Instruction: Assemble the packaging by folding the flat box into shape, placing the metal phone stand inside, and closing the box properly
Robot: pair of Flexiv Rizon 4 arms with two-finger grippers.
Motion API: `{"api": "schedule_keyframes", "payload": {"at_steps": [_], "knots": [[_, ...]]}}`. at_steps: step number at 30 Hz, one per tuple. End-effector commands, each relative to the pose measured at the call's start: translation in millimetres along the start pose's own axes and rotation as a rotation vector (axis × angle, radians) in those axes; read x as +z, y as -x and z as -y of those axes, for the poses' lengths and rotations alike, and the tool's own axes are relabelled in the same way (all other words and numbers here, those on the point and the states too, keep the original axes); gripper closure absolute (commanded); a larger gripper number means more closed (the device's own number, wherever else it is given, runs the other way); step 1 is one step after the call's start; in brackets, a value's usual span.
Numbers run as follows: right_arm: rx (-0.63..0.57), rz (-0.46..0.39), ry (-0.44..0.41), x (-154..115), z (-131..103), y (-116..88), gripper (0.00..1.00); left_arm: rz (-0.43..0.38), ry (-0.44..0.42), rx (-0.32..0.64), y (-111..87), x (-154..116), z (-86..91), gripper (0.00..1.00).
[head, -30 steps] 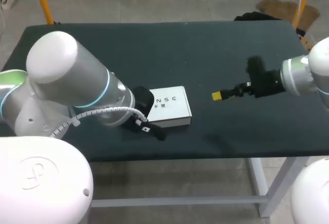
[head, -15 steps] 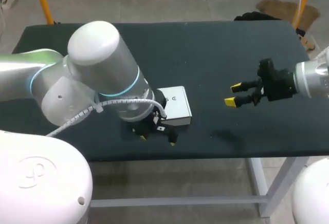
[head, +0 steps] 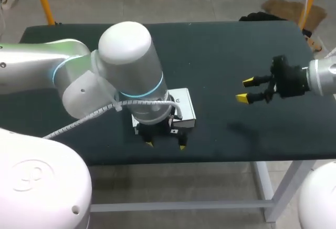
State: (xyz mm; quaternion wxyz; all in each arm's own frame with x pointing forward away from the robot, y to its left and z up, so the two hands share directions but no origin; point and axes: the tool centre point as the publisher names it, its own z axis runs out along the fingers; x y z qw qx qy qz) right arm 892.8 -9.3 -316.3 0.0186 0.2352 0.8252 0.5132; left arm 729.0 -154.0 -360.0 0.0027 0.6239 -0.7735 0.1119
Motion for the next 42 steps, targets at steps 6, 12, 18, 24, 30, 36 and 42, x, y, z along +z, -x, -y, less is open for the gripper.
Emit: {"api": "schedule_keyframes", "payload": {"at_steps": [6, 12, 18, 24, 30, 36, 42], "knots": [[-0.054, 0.155, 0.079, -1.8, 4.2, 0.4, 0.0, 0.124, 0.04, -0.04, -3.6, 26.0, 19.7, 0.0], [-0.092, 0.208, 0.073, -1.1, -9.4, 7.5, 0.0, 0.123, 0.065, -0.058, 2.5, 32.8, 34.6, 0.0], [-0.103, 0.231, 0.093, -9.7, -16.0, 16.7, 0.0, 0.126, 0.074, -0.1, 12.2, 40.3, 48.3, 0.0], [-0.103, 0.235, 0.099, -11.9, -17.1, 18.2, 0.0, 0.124, 0.066, -0.132, 19.3, 44.2, 60.4, 0.0], [-0.103, 0.235, 0.099, -11.9, -17.1, 18.2, 0.0, 0.138, 0.05, -0.159, 22.5, 48.0, 74.0, 0.0], [-0.103, 0.235, 0.099, -11.9, -17.1, 18.2, 0.0, 0.169, 0.025, -0.193, 27.4, 51.6, 89.8, 0.0], [-0.103, 0.235, 0.099, -11.9, -17.1, 18.2, 0.0, 0.188, 0.008, -0.226, 33.1, 54.4, 103.8, 0.0]]}}
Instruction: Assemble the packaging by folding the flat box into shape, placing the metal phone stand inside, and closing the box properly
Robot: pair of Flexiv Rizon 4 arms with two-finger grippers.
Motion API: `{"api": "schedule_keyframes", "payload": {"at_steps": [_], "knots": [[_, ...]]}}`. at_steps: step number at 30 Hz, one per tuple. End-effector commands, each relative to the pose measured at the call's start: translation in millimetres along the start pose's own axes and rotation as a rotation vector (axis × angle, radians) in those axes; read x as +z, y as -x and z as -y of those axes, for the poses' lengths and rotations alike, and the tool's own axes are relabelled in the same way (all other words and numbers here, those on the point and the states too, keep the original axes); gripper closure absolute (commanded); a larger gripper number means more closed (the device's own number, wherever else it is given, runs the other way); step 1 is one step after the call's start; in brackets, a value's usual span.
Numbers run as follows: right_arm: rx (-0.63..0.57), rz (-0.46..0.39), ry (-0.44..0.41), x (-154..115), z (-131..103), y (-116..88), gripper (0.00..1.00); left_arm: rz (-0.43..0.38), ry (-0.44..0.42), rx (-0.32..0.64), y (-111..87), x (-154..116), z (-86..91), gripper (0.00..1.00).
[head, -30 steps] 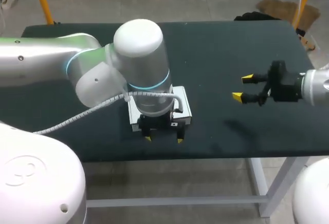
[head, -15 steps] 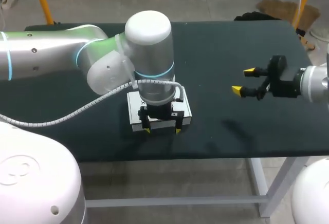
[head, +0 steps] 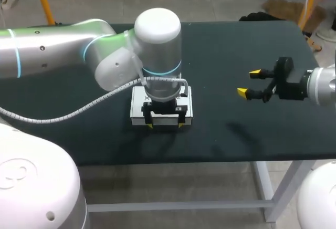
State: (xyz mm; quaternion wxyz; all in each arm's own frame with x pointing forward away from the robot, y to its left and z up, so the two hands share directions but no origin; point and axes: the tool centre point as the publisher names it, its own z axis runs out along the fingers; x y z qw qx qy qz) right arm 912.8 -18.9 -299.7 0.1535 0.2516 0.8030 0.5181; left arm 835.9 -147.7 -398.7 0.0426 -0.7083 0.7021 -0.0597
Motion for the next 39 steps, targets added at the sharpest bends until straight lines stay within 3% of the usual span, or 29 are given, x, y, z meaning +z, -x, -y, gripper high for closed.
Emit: {"api": "schedule_keyframes", "payload": {"at_steps": [1, 18, 30, 39], "knots": [[-0.001, -0.004, 0.005, -1.5, 0.9, 0.3, 0.0, 0.036, -0.004, -0.022, -4.0, 3.5, 10.6, 0.0], [-0.001, -0.004, 0.005, -1.5, 0.9, 0.3, 0.0, 0.026, -0.025, -0.086, 1.5, 8.4, 81.6, 0.0], [-0.001, -0.004, 0.005, -1.5, 0.9, 0.3, 0.0, 0.041, -0.012, -0.079, 1.2, 17.6, 152.7, 0.0], [-0.001, -0.004, 0.005, -1.5, 0.9, 0.3, 0.0, 0.018, -0.005, -0.087, 13.8, 24.8, 205.2, 0.0]]}}
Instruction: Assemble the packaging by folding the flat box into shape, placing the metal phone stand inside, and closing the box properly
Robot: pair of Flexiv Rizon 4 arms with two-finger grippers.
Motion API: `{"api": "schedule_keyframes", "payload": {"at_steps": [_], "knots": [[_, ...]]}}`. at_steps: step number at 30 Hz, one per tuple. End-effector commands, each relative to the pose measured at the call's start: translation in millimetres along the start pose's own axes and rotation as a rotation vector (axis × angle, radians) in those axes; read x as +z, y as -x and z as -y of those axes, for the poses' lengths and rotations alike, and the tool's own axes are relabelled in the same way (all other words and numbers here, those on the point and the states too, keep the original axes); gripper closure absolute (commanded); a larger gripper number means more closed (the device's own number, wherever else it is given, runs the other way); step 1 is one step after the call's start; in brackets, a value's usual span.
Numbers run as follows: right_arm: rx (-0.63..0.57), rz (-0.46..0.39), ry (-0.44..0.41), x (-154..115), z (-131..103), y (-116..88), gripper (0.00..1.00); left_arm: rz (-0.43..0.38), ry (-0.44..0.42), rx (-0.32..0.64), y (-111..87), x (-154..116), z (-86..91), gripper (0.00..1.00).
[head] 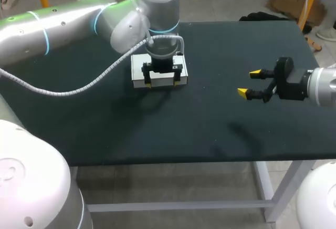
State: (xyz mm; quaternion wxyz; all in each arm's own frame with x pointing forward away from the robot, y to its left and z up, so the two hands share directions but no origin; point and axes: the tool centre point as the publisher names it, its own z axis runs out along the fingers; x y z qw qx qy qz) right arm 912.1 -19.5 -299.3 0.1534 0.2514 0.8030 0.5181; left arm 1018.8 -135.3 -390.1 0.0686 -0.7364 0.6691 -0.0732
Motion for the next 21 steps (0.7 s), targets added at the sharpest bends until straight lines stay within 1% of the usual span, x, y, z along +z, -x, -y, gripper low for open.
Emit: {"api": "schedule_keyframes", "payload": {"at_steps": [1, 6, 12, 16, 19, 21], "knots": [[-0.001, -0.003, 0.005, -0.6, 0.9, 0.5, 0.0, -0.007, 0.053, -0.004, 2.0, 9.8, 29.0, 0.0], [-0.001, -0.003, 0.005, -0.6, 0.9, 0.5, 0.0, -0.019, 0.049, -0.017, 9.1, 13.5, 55.4, 0.0], [-0.001, -0.003, 0.005, -0.6, 0.9, 0.5, 0.0, -0.026, 0.046, -0.024, 17.3, 17.1, 81.4, 0.0], [-0.001, -0.003, 0.005, -0.6, 0.9, 0.5, 0.0, -0.036, 0.034, -0.025, 21.4, 14.8, 83.7, 0.0], [-0.001, -0.003, 0.005, -0.6, 0.9, 0.5, 0.0, -0.06, 0.015, -0.003, 23.4, 7.7, 74.0, 0.0], [-0.001, -0.003, 0.005, -0.6, 0.9, 0.5, 0.0, -0.091, -0.01, 0.03, 25.5, 0.3, 65.1, 0.0]]}}
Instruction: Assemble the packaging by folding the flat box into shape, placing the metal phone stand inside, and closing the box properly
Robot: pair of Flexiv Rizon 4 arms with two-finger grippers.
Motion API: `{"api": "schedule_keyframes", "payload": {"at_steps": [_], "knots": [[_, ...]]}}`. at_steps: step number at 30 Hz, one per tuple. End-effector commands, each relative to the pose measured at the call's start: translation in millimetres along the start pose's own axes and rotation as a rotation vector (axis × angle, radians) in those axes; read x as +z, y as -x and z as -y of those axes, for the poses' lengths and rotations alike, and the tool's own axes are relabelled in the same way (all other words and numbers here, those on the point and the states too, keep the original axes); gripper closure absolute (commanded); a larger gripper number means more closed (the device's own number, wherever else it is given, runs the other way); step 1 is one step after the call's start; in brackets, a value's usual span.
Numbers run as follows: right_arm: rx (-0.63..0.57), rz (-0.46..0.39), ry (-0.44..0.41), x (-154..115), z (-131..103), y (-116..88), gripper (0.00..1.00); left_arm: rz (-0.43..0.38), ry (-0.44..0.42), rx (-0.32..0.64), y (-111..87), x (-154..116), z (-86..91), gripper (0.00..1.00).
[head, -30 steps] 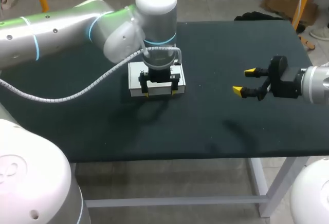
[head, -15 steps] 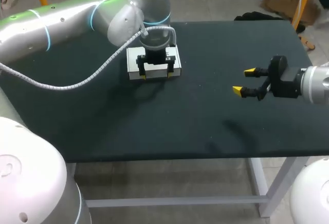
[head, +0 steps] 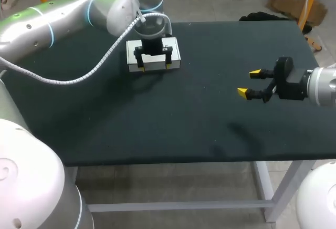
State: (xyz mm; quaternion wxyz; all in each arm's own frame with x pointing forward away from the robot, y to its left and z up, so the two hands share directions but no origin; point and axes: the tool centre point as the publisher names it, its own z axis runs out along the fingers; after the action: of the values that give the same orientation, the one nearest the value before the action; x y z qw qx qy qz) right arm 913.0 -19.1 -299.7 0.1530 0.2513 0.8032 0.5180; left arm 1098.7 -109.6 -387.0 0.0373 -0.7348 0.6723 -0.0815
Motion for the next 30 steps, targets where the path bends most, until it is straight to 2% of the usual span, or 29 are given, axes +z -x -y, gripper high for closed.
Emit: {"api": "schedule_keyframes", "payload": {"at_steps": [1, 9, 15, 21, 30], "knots": [[-0.001, -0.002, 0.006, -1.5, 0.9, 0.0, 0.0, -0.054, -0.054, 0.04, 8.2, -17.0, -21.0, 0.0], [-0.001, -0.002, 0.006, -1.5, 0.9, 0.0, 0.0, -0.228, -0.217, 0.192, 17.7, -57.9, -71.7, 0.0], [-0.001, -0.002, 0.006, -1.5, 0.9, 0.0, 0.0, -0.324, -0.343, 0.302, 32.3, -84.6, -95.1, 0.0], [-0.001, -0.002, 0.006, -1.5, 0.9, 0.0, 0.0, -0.43, -0.413, 0.388, 49.4, -98.8, -109.2, 0.0], [-0.001, -0.002, 0.006, -1.5, 0.9, 0.0, 0.0, -0.573, -0.44, 0.5, 64.4, -113.0, -120.3, 0.0]]}}
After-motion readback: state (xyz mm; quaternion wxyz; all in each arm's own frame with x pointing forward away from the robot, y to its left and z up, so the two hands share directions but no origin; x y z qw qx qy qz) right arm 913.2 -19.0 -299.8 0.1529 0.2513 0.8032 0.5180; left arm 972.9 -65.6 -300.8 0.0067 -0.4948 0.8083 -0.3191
